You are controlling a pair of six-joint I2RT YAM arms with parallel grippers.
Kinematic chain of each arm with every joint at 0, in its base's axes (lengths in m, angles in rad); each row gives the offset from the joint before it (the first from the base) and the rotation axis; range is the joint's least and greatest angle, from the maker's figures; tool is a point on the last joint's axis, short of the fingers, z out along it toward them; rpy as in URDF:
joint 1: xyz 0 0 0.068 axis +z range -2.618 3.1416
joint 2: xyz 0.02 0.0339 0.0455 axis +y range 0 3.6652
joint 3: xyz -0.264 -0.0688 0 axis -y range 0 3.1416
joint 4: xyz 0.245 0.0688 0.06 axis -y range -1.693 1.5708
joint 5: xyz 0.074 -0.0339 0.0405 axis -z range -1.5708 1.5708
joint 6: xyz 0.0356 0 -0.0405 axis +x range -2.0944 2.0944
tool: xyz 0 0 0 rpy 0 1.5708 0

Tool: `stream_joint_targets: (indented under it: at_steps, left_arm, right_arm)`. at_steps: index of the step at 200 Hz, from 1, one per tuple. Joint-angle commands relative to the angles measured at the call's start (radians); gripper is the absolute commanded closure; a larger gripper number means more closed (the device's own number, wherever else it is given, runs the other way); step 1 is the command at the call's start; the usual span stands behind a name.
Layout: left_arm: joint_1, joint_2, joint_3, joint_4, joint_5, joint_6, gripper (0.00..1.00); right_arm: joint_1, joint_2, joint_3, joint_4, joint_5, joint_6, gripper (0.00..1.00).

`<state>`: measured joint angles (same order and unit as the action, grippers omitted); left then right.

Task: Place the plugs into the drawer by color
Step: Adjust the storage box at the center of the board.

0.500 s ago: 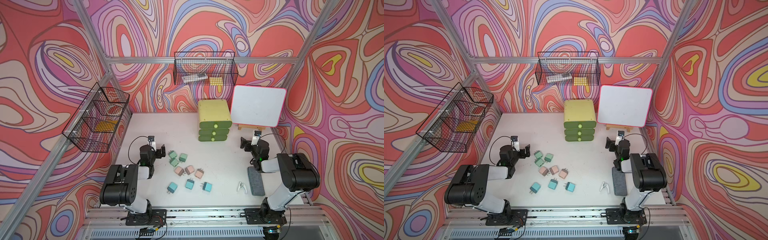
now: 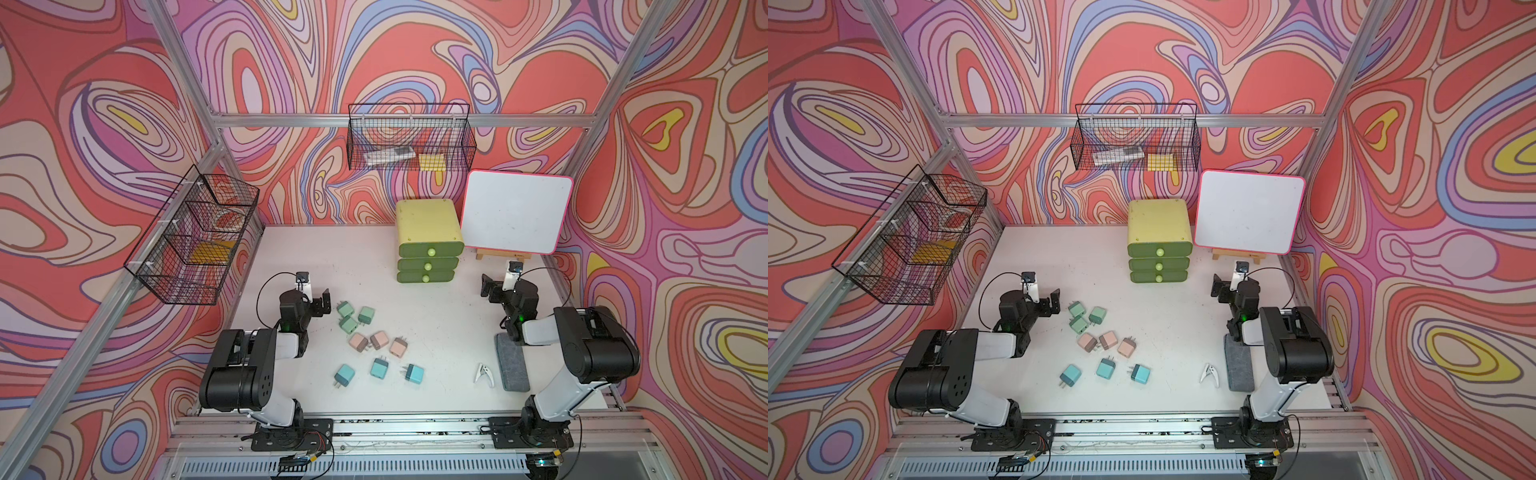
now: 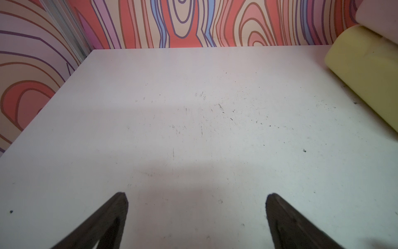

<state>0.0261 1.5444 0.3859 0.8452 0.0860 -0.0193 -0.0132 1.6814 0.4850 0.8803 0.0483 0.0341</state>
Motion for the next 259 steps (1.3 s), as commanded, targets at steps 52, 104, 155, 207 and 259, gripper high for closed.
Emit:
stream_joint_targets:
  at_steps: [52,104,155,207,259]
  left_arm:
    - [-0.185,-0.287,0.138,-0.385,-0.607,-0.001,0.01]
    - [-0.319,-0.224,0.706,-1.277,-0.623,-0.487,0.01]
    - [-0.496,0.046,1.090,-1.396,-0.511,-0.408,0.01]
    - [-0.497,0.173,1.311,-1.442,-0.069,-0.409,0.02]
    - [-0.495,0.328,1.506,-1.480,0.141,-0.439,0.01]
  right_arm:
    - [0.082,-0.437,0.319,-0.782,0.049,0.303,0.02]
    - [0.098,-0.363,0.557,-0.972,-0.061,0.309,0.02]
    - [0.099,-0.125,0.861,-1.092,-0.268,0.331,0.05]
    - [0.099,0.054,1.020,-1.122,-0.384,0.311,0.09]
    - [0.099,0.146,1.045,-1.069,-0.508,0.312,0.10]
